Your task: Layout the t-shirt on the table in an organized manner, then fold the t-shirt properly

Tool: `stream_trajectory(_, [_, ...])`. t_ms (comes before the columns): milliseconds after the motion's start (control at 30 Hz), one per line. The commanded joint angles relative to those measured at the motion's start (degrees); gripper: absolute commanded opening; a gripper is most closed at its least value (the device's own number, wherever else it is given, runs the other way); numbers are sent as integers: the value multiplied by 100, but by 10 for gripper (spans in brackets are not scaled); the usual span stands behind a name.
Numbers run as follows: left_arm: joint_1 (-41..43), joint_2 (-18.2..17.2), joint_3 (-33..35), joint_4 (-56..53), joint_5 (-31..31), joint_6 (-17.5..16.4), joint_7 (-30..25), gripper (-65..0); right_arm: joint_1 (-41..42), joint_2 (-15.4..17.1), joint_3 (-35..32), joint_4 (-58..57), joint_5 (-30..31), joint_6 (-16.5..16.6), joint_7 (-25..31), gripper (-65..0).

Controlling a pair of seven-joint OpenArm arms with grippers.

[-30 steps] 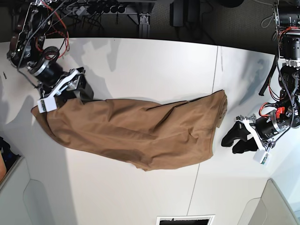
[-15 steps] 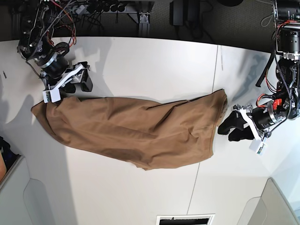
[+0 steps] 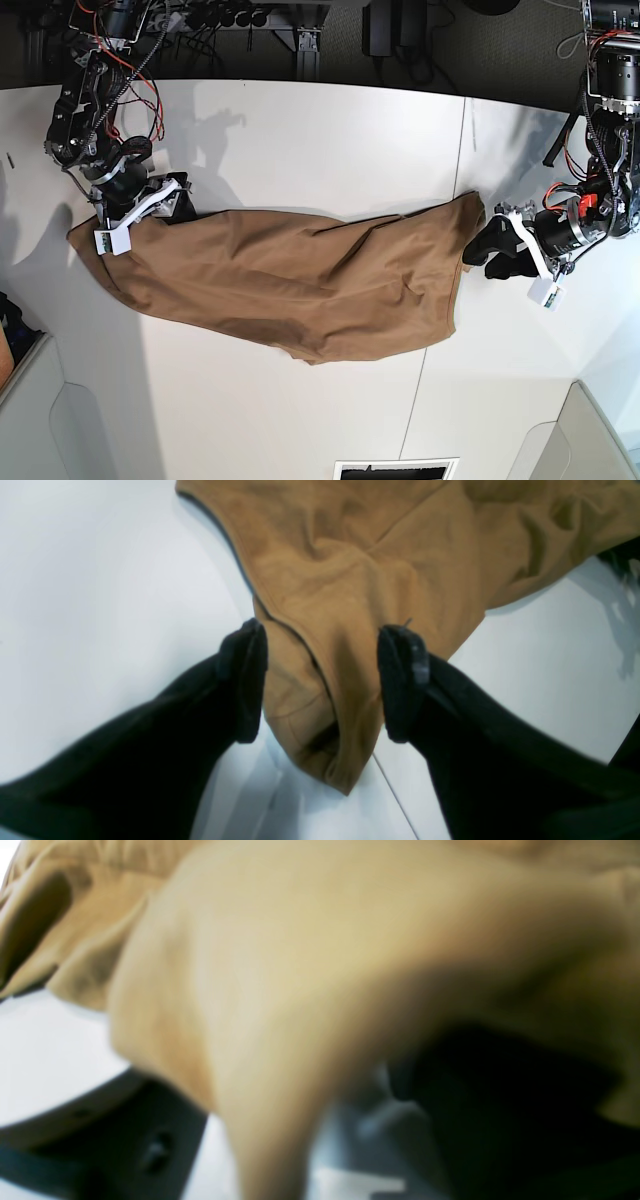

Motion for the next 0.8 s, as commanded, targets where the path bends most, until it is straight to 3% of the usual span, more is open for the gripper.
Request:
stream_trajectory(0, [-107, -96, -50, 81, -105, -32, -103, -276, 120, 35, 15, 44, 79, 87, 136, -377])
stream_trajectory(100, [-105, -96, -48, 81, -103, -32, -101, -276, 155, 35, 15, 17, 120, 90, 127, -650])
stream_trajectory(200, [-103, -96, -50, 81, -101, -32, -98, -276, 164, 35, 15, 59, 568, 177, -260, -650])
stream_trajectory(367, [-105, -98, -50, 81, 164, -32, -103, -276, 52, 50, 15, 584, 2201, 282, -1867, -650])
stream_trajectory(467, [-105, -98, -50, 81, 221, -32, -146, -276, -304, 140, 15, 1191, 3001, 365, -2142, -650])
stream_trajectory(767, [-129, -96, 33, 81, 323, -32, -584, -276, -1644, 162, 22, 2417, 3021, 365, -2293, -650])
